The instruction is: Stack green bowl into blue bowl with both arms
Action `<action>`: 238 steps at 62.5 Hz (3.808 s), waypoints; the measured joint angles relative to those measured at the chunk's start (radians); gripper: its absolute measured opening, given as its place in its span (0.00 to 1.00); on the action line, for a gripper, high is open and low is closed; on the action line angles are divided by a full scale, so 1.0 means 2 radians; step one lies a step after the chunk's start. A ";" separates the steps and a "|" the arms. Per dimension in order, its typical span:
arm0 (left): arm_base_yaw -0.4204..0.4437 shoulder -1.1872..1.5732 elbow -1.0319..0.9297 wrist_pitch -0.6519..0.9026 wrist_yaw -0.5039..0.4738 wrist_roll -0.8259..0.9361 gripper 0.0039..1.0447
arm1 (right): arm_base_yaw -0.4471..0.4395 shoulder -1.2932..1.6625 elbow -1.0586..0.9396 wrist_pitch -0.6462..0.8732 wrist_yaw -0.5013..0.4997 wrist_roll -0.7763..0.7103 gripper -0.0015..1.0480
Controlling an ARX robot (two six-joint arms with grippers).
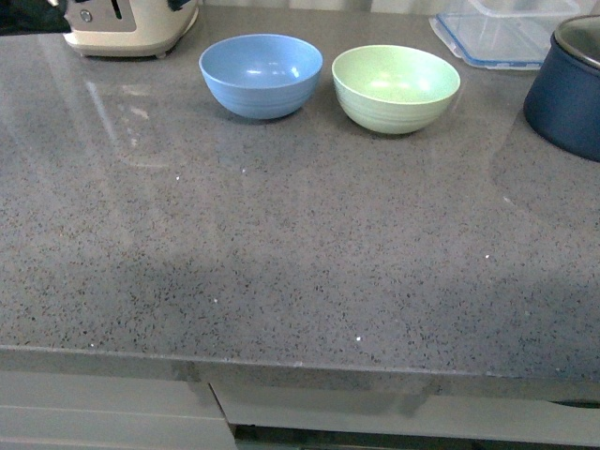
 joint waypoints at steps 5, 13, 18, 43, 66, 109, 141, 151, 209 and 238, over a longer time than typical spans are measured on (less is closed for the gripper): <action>0.000 -0.076 -0.080 -0.008 -0.006 0.005 0.94 | 0.000 0.000 0.000 0.000 0.000 0.000 0.90; -0.003 -0.158 -0.163 -0.029 -0.018 0.008 0.94 | 0.000 0.000 0.000 0.000 0.000 0.000 0.90; -0.005 -0.211 -0.212 -0.050 -0.029 0.006 0.94 | 0.000 0.000 0.000 0.000 0.000 0.000 0.90; -0.031 -0.380 -0.335 -0.153 -0.084 -0.010 0.94 | 0.000 0.000 0.000 0.000 0.000 0.000 0.90; 0.012 -0.447 -0.537 0.332 0.076 0.152 0.60 | 0.000 0.000 0.000 0.000 0.000 0.000 0.90; 0.111 -0.654 -0.638 0.313 0.167 0.198 0.03 | 0.000 0.000 0.000 0.000 0.000 0.000 0.90; 0.111 -0.794 -0.638 0.177 0.168 0.198 0.03 | 0.000 0.000 0.000 0.000 0.000 0.000 0.90; 0.111 -0.820 -0.638 0.151 0.168 0.198 0.03 | 0.000 0.000 0.000 0.000 0.000 0.000 0.90; 0.111 -0.921 -0.638 0.046 0.169 0.198 0.80 | 0.064 0.464 0.286 -0.273 0.083 0.071 0.90; 0.111 -0.922 -0.638 0.046 0.169 0.199 0.94 | 0.118 0.805 0.620 -0.283 0.061 0.103 0.90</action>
